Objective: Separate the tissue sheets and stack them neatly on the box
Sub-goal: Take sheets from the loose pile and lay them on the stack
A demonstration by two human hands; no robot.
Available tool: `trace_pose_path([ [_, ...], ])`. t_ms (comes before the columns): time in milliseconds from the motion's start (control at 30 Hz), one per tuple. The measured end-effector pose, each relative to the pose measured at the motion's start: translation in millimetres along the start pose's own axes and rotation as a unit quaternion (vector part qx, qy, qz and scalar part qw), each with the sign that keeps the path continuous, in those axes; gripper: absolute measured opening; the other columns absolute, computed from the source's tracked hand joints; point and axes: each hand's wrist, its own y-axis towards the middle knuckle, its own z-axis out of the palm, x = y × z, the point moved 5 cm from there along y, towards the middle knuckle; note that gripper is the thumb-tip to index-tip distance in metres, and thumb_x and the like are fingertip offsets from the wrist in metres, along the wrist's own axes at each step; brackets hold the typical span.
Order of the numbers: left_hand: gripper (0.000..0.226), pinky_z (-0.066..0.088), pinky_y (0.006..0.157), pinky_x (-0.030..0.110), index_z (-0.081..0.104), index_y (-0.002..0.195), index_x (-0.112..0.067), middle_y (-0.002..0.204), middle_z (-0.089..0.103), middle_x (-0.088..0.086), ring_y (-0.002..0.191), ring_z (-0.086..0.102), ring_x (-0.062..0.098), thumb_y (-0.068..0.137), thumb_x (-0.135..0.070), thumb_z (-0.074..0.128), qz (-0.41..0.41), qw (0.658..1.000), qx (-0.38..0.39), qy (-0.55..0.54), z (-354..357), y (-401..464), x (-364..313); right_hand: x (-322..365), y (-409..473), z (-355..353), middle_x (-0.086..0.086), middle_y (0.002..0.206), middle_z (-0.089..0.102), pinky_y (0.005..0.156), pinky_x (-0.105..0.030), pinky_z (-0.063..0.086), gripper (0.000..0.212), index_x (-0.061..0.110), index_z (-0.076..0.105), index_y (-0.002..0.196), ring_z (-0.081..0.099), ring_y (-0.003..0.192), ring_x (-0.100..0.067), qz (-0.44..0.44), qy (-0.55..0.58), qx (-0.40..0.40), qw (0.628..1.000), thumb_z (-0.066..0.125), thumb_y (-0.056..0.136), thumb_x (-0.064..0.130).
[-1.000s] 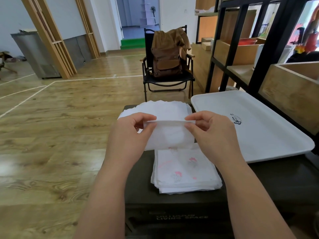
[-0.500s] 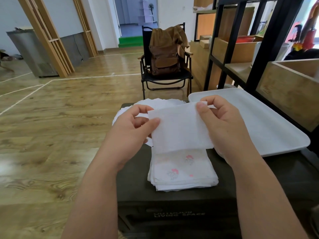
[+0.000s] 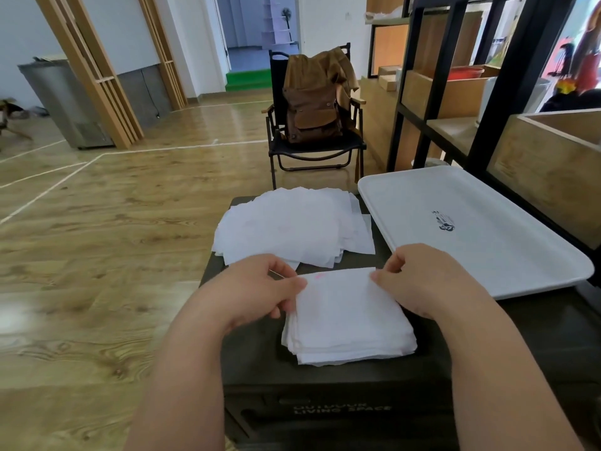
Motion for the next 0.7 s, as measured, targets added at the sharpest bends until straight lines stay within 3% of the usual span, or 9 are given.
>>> trace_pose_path([
  [100,0.02,0.039,0.057,0.026,0.056,0.104,-0.028,0.076,0.063,-0.011,0.069,0.059,0.005,0.09,-0.042,0.063,0.004,0.981,-0.19,0.037,-16,10,4,1,-1,-12,0.016,0.074,0.048,0.052,-0.021,0.029,0.024,0.032,0.049,0.075,0.043,0.065,-0.003,-0.003,0.038,-0.112,0.993,0.061,0.089,0.046],
  [167,0.027,0.039,0.061,0.024,0.051,0.116,-0.029,0.089,0.06,-0.016,0.084,0.058,0.007,0.092,-0.03,0.062,0.07,0.96,-0.265,0.061,-18,15,-1,1,-1,-14,0.018,0.074,0.049,0.052,-0.019,0.028,0.024,0.033,0.048,0.075,0.045,0.066,-0.004,-0.011,0.06,-0.131,0.99,0.061,0.089,0.047],
  [233,0.046,0.044,0.081,0.027,0.045,0.134,-0.03,0.118,0.059,-0.011,0.111,0.054,0.013,0.092,-0.016,0.06,0.14,0.953,-0.255,0.089,-11,23,-8,4,1,-11,0.019,0.075,0.049,0.054,-0.019,0.029,0.023,0.033,0.049,0.076,0.046,0.068,-0.003,-0.029,0.074,-0.111,0.991,0.061,0.089,0.048],
  [333,0.066,0.033,0.112,0.035,0.031,0.15,-0.033,0.148,0.044,-0.004,0.137,0.038,0.018,0.093,-0.01,0.054,0.161,0.959,-0.187,0.138,4,35,-9,12,0,-6,0.016,0.077,0.055,0.054,-0.017,0.031,0.018,0.033,0.053,0.079,0.051,0.07,-0.003,-0.069,0.105,-0.097,0.987,0.06,0.089,0.046],
  [433,0.065,0.034,0.11,0.035,0.031,0.151,-0.033,0.145,0.049,-0.004,0.133,0.043,0.02,0.094,-0.01,0.053,0.163,0.957,-0.168,0.174,10,41,-3,19,-1,-4,0.014,0.076,0.058,0.053,-0.016,0.032,0.014,0.032,0.058,0.081,0.053,0.069,-0.001,-0.091,0.142,-0.103,0.98,0.06,0.089,0.044],
  [600,0.045,0.034,0.101,0.025,0.057,0.134,-0.028,0.131,0.061,-0.005,0.122,0.052,0.015,0.093,-0.009,0.053,0.179,0.942,-0.226,0.171,3,42,-3,24,6,-3,0.012,0.07,0.057,0.052,-0.016,0.031,0.012,0.031,0.061,0.081,0.053,0.066,0.0,-0.1,0.181,-0.117,0.971,0.06,0.09,0.04],
  [700,0.036,0.033,0.097,0.018,0.066,0.123,-0.026,0.128,0.063,-0.008,0.121,0.052,0.012,0.093,-0.009,0.057,0.177,0.948,-0.221,0.148,3,44,-1,27,11,-2,0.012,0.064,0.057,0.047,-0.012,0.031,0.013,0.031,0.062,0.078,0.053,0.061,0.002,-0.106,0.198,-0.124,0.967,0.06,0.089,0.039],
])
